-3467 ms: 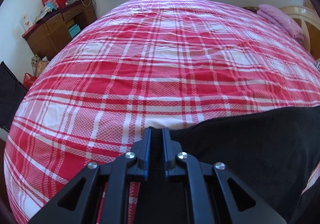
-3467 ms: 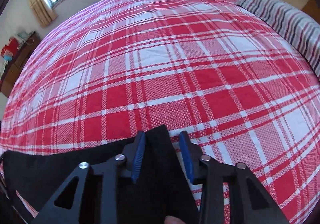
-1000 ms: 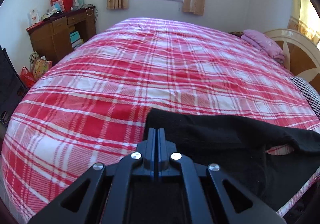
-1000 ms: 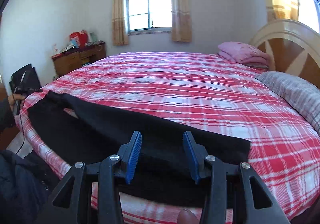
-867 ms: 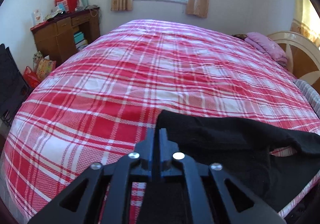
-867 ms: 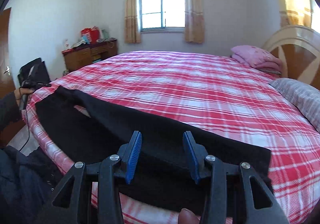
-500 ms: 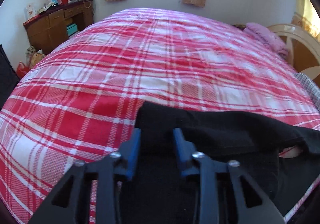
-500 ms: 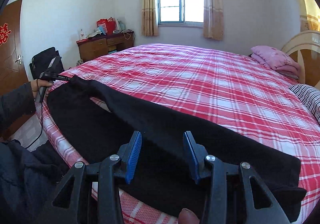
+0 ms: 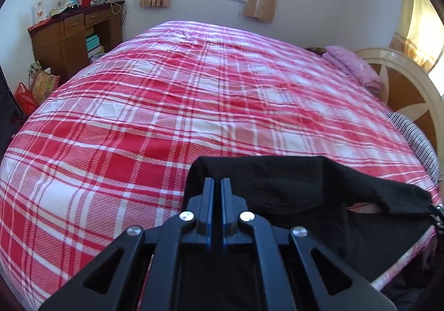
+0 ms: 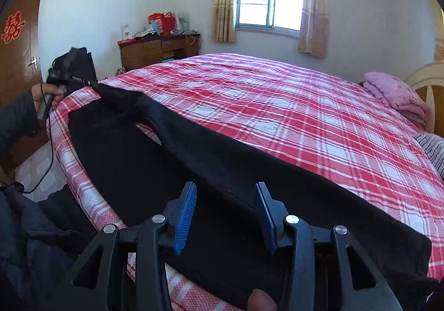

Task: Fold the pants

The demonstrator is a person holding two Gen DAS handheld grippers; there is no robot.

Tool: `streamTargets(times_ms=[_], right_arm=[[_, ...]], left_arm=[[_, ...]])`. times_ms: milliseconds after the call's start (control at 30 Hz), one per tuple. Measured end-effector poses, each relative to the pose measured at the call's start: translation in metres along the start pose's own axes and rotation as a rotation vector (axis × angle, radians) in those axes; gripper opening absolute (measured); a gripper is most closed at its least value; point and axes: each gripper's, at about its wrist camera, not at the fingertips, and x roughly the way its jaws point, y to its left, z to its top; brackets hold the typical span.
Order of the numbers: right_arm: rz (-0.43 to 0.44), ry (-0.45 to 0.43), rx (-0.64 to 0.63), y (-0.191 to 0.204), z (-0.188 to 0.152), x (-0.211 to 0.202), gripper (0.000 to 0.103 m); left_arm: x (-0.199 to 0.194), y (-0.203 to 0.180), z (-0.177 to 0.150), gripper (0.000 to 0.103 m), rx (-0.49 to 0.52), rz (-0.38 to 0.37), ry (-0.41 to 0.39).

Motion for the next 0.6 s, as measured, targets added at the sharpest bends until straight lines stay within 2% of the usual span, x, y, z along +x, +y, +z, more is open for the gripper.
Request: streamTargets(times_ms=[100,233,333,500,567,600], right_arm=[[0.018,0.003,-0.032,0.013,0.004,0.007,0.045],[0.018,0.011,-0.073,0.026,0.007,0.015,0.045],[0.018,0.033,-0.1,0.035,0.009,0.03,0.046],[-0.004,0.1,-0.156,0.049,0.015,0.063,0.046],[-0.003,0.12,-0.181,0.055,0.016,0.074,0.049],[-0.005,0.129,-0.204,0.061,0.017,0.08,0.052]], left_arm=[[-0.025,0.004,-0.001,0.005,-0.017,-0.051,-0.005],[-0.052,0.015,-0.011,0.003,-0.015,-0.037,0.0],[-0.041,0.026,-0.024,0.003,-0.019,-0.011,0.039],[-0.006,0.028,-0.048,0.003,-0.036,-0.048,0.107],[0.004,0.019,-0.052,0.011,-0.036,-0.037,0.11],[0.009,0.013,-0.052,0.021,-0.02,-0.034,0.111]])
